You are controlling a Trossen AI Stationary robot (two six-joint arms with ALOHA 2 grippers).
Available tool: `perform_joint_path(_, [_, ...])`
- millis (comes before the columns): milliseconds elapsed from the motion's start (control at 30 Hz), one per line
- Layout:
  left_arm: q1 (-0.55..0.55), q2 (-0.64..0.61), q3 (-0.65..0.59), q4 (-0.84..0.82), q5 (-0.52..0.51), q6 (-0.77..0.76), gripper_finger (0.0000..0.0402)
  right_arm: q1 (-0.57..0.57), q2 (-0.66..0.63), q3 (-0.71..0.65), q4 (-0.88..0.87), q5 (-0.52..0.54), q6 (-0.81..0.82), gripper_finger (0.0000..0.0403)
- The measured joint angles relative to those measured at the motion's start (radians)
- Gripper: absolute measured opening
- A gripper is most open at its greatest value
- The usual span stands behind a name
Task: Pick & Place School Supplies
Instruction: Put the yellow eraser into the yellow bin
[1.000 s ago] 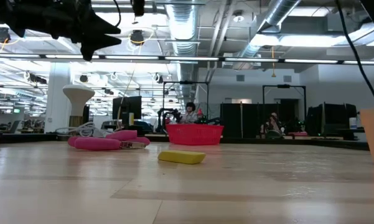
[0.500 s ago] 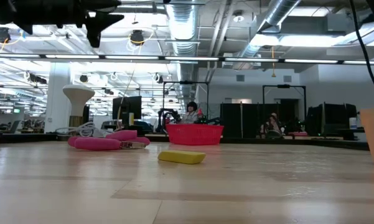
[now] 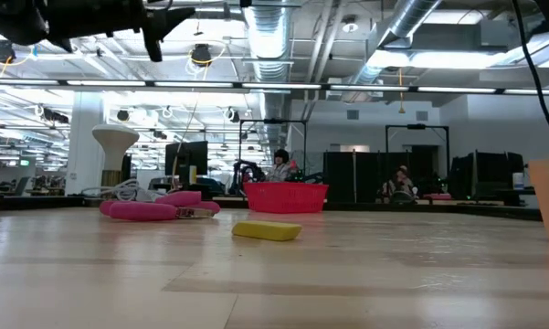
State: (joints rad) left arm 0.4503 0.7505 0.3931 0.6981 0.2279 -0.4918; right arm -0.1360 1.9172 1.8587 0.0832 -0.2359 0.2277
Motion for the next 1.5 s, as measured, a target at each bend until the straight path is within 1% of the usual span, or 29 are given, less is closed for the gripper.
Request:
perform_joint_path(67, [0.0,0.025,0.0,0.05,0.003,-0.034,0.015,-0.002,0.003,-0.001,-0.008,0.001,-0.001,0.0021])
perform_joint_path(167, [0.0,0.049,0.0,0.079,0.008,-0.048,0.015,-0.015,0.002,-0.001,0.002,0.001,-0.012,0.0021])
perform_joint_path(467, [0.0,0.052,0.0,0.163,0.008,-0.092,0.015,-0.053,0.002,-0.001,-0.012,0.001,-0.027,0.0021])
perform_joint_path(700, [-0.001,0.062,0.0,0.164,0.034,-0.106,0.015,-0.064,0.002,-0.001,-0.019,-0.001,-0.029,0.0021])
perform_joint_path(967, [0.0,0.097,0.0,0.187,0.033,-0.12,0.015,-0.063,0.002,-0.001,-0.016,-0.002,-0.023,0.0021])
perform_joint_path(1500, [0.0,0.104,0.001,0.228,0.026,-0.135,0.015,-0.059,0.002,-0.001,0.012,-0.002,-0.018,0.0021])
